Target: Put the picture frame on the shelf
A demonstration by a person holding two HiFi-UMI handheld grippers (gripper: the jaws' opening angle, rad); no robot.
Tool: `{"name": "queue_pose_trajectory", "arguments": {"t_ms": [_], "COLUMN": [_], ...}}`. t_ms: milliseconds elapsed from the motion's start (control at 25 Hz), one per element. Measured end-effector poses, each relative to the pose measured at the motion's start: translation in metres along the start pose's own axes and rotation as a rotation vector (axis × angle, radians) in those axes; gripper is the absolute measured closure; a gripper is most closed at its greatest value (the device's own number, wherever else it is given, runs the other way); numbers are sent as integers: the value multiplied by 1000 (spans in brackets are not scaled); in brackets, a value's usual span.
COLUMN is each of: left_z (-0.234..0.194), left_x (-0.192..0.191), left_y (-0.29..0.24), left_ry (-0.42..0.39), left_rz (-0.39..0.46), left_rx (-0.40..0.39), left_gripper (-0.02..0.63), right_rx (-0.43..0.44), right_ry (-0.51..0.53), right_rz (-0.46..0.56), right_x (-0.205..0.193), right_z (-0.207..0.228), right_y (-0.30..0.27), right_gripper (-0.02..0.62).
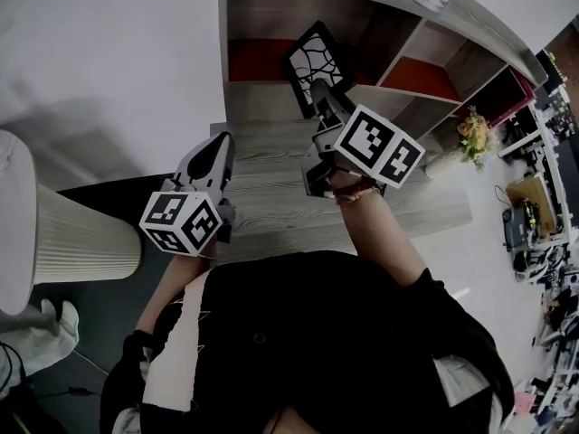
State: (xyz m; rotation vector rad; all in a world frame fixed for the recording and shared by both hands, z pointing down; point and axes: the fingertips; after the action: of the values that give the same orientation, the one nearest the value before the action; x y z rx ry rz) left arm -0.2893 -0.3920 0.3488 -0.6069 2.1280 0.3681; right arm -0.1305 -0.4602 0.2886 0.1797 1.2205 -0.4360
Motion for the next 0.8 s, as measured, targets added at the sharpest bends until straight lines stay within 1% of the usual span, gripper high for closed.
{"name": "queue_pose_trajectory", "arguments": {"t_ms": [120, 200, 280, 440, 600, 800], "left_z": [2, 1, 0, 1, -3, -2], "left_x": [-2, -2, -3, -5, 3, 10], "left_y": [0, 2, 2, -1, -5, -9], "left_ry": [-2, -1, 5, -1, -17, -24], "left_rz": [-6, -6, -3, 0, 37, 43], "left_rx": [-5, -2, 4, 13, 51, 81], "left_gripper": [594, 594, 594, 595, 594, 594], "right_rx": [18, 22, 24, 23, 18, -3], "right_ry": [-284, -417, -518, -646, -745, -892], "right_rz": [18, 36, 57, 74, 76, 82], "right_x": [-4, -7, -9, -14, -15, -19], "right_z": [11, 16, 19, 24, 29, 38], "right_y": [1, 2, 1, -4, -13, -26], "right_gripper": [551, 551, 551, 551, 551, 550]}}
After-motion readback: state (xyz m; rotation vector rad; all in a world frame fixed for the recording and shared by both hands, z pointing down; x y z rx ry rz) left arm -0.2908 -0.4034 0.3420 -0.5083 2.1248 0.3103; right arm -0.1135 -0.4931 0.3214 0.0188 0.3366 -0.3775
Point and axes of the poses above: the fingertips, and each gripper's own axes: y backward along the fingers, z to its right, x out of its top, and after that the axes turned 14 degrees about y, right-handed
